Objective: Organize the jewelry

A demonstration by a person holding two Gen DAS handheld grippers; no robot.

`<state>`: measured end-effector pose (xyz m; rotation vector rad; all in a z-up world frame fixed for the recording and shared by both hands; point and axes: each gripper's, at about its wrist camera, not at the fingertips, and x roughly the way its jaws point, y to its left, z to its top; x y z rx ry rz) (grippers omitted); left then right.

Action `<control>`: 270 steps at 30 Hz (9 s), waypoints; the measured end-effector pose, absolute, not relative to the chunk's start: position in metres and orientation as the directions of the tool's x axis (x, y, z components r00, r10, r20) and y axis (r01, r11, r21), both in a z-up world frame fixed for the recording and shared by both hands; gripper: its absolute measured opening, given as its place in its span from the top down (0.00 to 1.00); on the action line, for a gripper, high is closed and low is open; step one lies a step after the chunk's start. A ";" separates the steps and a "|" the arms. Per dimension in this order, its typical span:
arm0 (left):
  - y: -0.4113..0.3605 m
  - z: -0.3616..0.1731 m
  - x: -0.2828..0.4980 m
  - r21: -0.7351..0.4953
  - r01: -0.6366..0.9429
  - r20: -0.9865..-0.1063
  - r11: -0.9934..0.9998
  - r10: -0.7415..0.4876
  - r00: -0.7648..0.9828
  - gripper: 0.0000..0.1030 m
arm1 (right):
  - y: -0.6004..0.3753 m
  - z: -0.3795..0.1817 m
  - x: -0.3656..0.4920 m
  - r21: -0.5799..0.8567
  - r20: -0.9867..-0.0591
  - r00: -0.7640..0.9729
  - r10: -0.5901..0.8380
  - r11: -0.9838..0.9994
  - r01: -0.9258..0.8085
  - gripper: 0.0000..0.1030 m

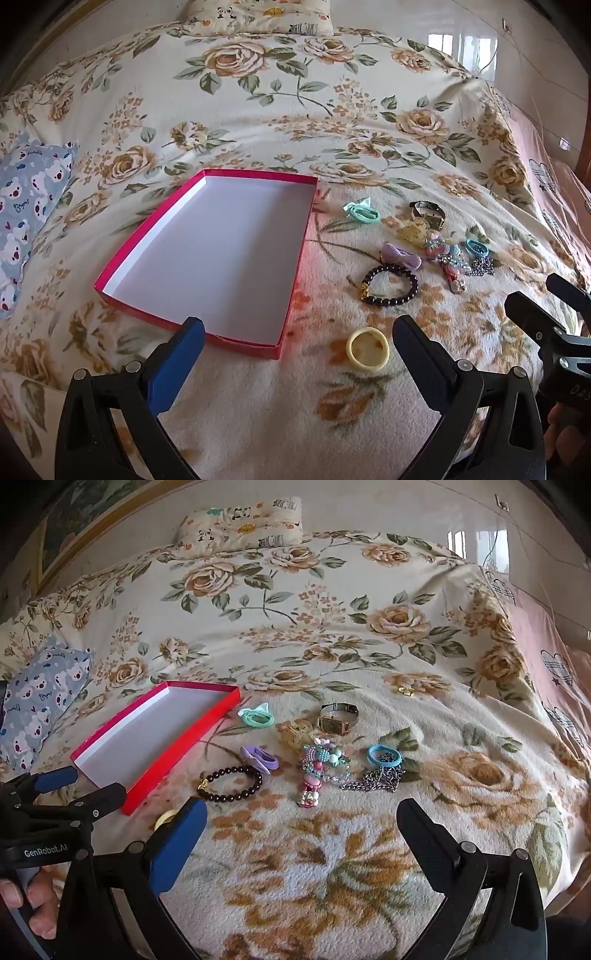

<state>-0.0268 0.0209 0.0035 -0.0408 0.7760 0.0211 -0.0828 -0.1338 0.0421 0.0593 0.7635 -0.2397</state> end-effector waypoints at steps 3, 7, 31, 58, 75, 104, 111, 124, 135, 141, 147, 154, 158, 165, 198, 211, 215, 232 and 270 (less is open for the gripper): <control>0.021 0.003 -0.030 -0.027 -0.036 -0.695 0.999 0.007 0.719 0.01 | -0.132 0.041 -0.081 -0.032 -0.682 0.707 -0.189 0.973 0.230 0.00; 0.021 0.005 -0.032 -0.022 -0.038 -0.685 0.999 0.012 0.728 0.01 | -0.134 0.044 -0.082 -0.028 -0.679 0.711 -0.184 0.974 0.225 0.00; 0.022 0.006 -0.030 -0.021 -0.032 -0.687 0.999 0.009 0.726 0.01 | -0.136 0.040 -0.079 -0.008 -0.682 0.713 -0.164 0.976 0.217 0.00; 0.023 0.004 -0.024 -0.021 -0.033 -0.695 0.999 0.009 0.719 0.01 | -0.140 0.037 -0.075 0.003 -0.695 0.705 -0.143 0.979 0.202 0.00; 0.023 0.004 0.066 -0.027 0.075 -0.775 0.997 -0.068 0.629 0.16 | -0.188 0.036 -0.025 0.091 -0.770 0.630 -0.099 0.961 0.262 0.01; -0.047 -0.071 0.270 0.026 0.358 -0.890 0.933 -0.142 0.433 0.66 | -0.285 -0.038 0.111 0.117 -0.907 0.417 -0.056 0.919 0.377 0.69; -0.045 -0.071 0.273 -0.046 0.372 -0.883 0.927 -0.212 0.419 0.87 | -0.288 -0.040 0.110 0.133 -0.904 0.425 -0.040 0.920 0.369 0.95; 0.008 -0.025 0.217 -0.166 0.293 -0.820 0.942 -0.297 0.490 0.90 | -0.253 -0.004 0.099 0.221 -0.841 0.540 0.038 0.935 0.278 0.98; 0.104 0.010 0.169 -0.224 0.113 -0.779 0.968 -0.248 0.577 0.90 | -0.175 0.016 0.129 0.301 -0.799 0.570 0.191 0.948 0.104 0.98; 0.145 0.012 0.163 -0.227 0.023 -0.784 0.974 -0.197 0.588 0.90 | -0.126 0.011 0.158 0.311 -0.797 0.549 0.250 0.950 0.019 0.97; 0.169 0.000 0.184 -0.215 -0.045 -0.810 0.976 -0.153 0.566 0.90 | -0.091 -0.011 0.188 0.293 -0.820 0.509 0.261 0.956 -0.017 0.97; 0.181 -0.030 0.221 -0.211 -0.093 -0.846 0.973 -0.134 0.516 0.90 | -0.072 -0.036 0.215 0.260 -0.852 0.462 0.247 0.965 -0.037 0.97; 0.182 -0.046 0.240 -0.205 -0.103 -0.861 0.973 -0.129 0.492 0.90 | -0.066 -0.048 0.224 0.232 -0.870 0.438 0.229 0.972 -0.048 0.97; 0.180 -0.057 0.248 -0.184 -0.099 -0.874 0.978 -0.117 0.472 0.88 | -0.064 -0.062 0.233 0.200 -0.895 0.397 0.204 0.978 -0.052 0.97; 0.160 0.003 0.092 -0.323 -0.131 -0.762 0.937 -0.176 0.623 0.30 | -0.158 0.016 0.075 0.286 -0.776 0.611 0.157 0.951 0.120 0.34; 0.084 0.026 0.076 -0.272 0.120 -0.778 0.955 -0.291 0.557 0.30 | -0.203 0.034 0.009 0.184 -0.780 0.625 0.015 0.961 0.207 0.33; 0.068 0.024 0.082 -0.251 0.157 -0.791 0.955 -0.296 0.536 0.30 | -0.215 0.026 -0.006 0.173 -0.795 0.607 -0.007 0.956 0.238 0.33; 0.011 -0.009 0.141 -0.229 0.185 -0.840 0.956 -0.290 0.458 0.35 | -0.268 0.016 -0.005 0.122 -0.828 0.551 -0.102 0.927 0.354 0.54; 0.066 0.013 0.114 -0.309 0.217 -0.754 0.926 -0.378 0.537 0.95 | -0.207 0.029 0.030 0.249 -0.796 0.597 0.096 0.952 0.180 0.97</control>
